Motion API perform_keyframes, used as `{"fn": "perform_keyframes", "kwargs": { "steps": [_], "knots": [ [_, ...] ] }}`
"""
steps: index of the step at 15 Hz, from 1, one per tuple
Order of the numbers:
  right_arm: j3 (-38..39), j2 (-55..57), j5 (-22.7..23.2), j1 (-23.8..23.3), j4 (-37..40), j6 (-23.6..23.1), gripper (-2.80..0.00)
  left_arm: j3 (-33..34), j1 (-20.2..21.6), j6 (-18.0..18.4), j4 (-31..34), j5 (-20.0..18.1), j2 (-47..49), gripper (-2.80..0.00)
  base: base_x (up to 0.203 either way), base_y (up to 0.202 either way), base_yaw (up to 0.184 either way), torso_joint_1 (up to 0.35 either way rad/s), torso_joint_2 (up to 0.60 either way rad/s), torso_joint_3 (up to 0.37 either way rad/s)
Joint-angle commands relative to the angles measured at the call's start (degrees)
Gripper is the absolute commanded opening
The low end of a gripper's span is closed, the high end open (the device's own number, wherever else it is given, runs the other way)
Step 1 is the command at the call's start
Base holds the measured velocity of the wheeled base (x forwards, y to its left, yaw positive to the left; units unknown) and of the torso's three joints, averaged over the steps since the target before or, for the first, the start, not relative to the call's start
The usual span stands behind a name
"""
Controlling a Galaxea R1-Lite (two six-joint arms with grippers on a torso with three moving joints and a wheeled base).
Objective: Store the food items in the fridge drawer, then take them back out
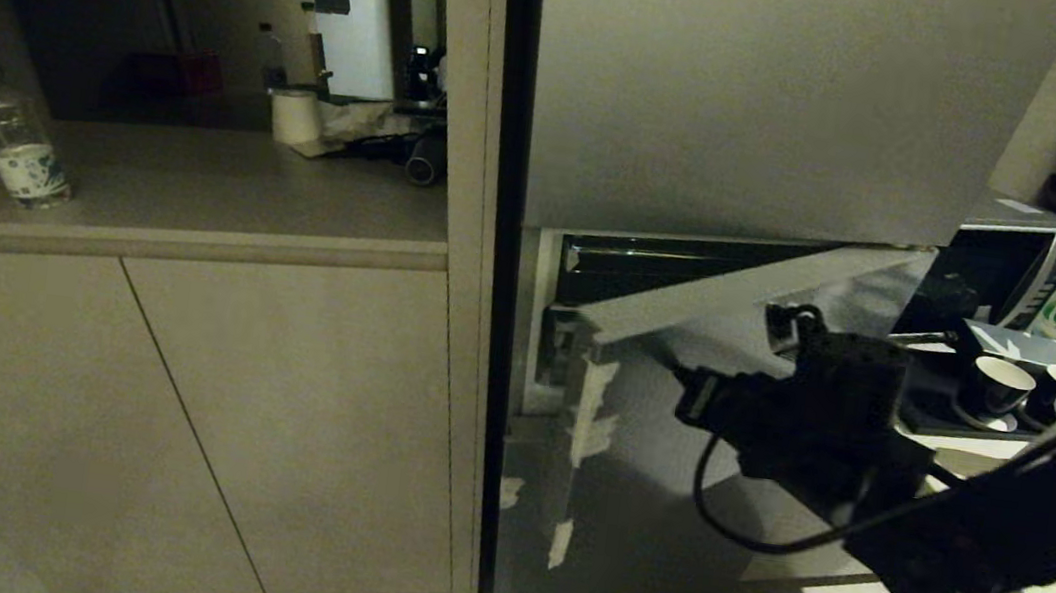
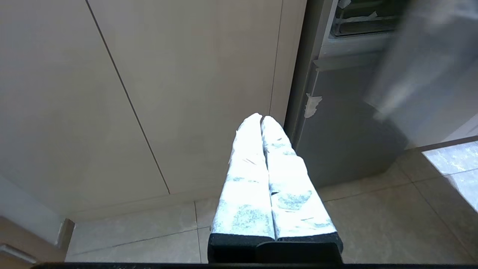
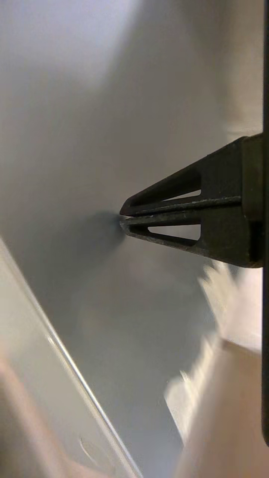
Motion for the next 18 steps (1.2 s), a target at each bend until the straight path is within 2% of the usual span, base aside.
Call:
{"fn": "perform_keyframes", "kwargs": {
  "steps": [1, 2, 5, 7, 11, 13, 14, 16, 18],
  "knots": [
    [-10.23, 13.36, -8.93, 2.22, -7.39, -3.06, -2.8, 0.07, 0.02, -0.01, 0.06, 0.02, 0.02, -2.8, 0.0, 0.0, 0.0, 0.0, 0.0, 0.0],
    [-11.55, 14.06, -10.97, 2.69, -10.37, -4.92, -2.8, -0.01, 0.02, -0.05, 0.06, 0.02, 0.02, -2.8, 0.0, 0.0, 0.0, 0.0, 0.0, 0.0],
    [-12.98, 14.47, -11.35, 2.4, -10.94, -5.96, -2.8, -0.01, 0.02, -0.06, 0.06, 0.02, 0.02, -2.8, 0.0, 0.0, 0.0, 0.0, 0.0, 0.0],
    [-17.41, 16.84, -11.35, 2.18, -10.91, -6.89, -2.8, -0.01, 0.02, -0.06, 0.06, 0.02, 0.02, -2.8, 0.0, 0.0, 0.0, 0.0, 0.0, 0.0],
    [-33.32, 26.84, -11.53, 1.93, -10.85, -11.5, -2.8, -0.01, 0.02, 0.03, 0.06, 0.02, 0.02, -2.8, 0.0, 0.0, 0.0, 0.0, 0.0, 0.0],
    [-42.65, 31.84, -12.88, 1.91, -10.82, -12.74, -2.8, -0.01, 0.02, 0.03, 0.06, 0.02, 0.02, -2.8, 0.0, 0.0, 0.0, 0.0, 0.0, 0.0],
    [-44.95, 33.2, -13.8, 1.91, -10.79, -13.15, -2.8, -0.01, 0.02, -0.05, 0.06, 0.02, 0.02, -2.8, 0.0, 0.0, 0.0, 0.0, 0.0, 0.0],
    [-43.9, 31.82, -14.56, 1.97, -10.76, -13.46, -2.8, -0.01, 0.02, 0.03, 0.06, 0.02, 0.02, -2.8, 0.0, 0.0, 0.0, 0.0, 0.0, 0.0],
    [-39.0, 27.77, -14.66, 2.31, -10.79, -13.47, -2.8, -0.01, 0.02, -0.03, 0.06, 0.02, 0.02, -2.8, 0.0, 0.0, 0.0, 0.0, 0.0, 0.0]
  ]
}}
